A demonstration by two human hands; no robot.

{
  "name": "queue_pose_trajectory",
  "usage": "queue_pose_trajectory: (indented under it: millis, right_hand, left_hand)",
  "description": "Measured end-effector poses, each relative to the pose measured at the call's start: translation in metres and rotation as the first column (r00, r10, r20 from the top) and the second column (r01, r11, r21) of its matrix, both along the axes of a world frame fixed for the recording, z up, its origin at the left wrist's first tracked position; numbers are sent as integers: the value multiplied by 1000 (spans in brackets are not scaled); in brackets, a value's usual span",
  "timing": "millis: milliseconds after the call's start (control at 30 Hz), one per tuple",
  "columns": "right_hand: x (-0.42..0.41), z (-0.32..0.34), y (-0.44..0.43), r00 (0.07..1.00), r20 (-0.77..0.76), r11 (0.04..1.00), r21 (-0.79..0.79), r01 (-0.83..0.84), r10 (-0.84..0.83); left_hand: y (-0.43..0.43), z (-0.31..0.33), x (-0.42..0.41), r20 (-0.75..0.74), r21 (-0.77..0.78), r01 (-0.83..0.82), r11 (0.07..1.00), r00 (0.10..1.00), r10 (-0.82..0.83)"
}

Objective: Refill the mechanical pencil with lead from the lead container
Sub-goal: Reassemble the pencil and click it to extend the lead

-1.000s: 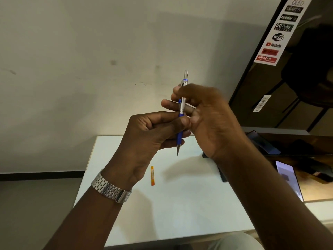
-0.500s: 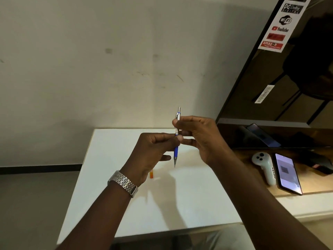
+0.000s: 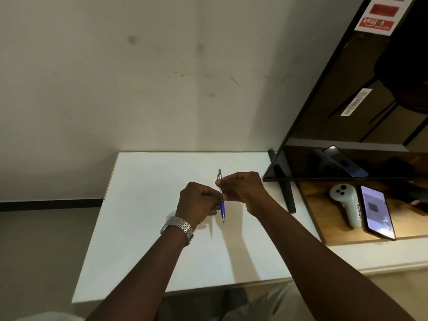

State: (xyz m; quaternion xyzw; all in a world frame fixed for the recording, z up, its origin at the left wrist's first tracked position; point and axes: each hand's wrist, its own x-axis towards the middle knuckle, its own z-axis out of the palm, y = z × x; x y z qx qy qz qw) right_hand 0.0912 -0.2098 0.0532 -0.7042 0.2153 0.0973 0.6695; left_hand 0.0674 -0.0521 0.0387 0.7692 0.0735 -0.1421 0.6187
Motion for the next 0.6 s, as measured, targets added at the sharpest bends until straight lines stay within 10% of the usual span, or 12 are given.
queue_pose_trajectory:
  millis: [600]
  right_hand:
    - [12,-61,6,997,-82,958,-285,-35,12]
  left_hand:
    - [-13,-36,3,45,341,117,933,989,-140]
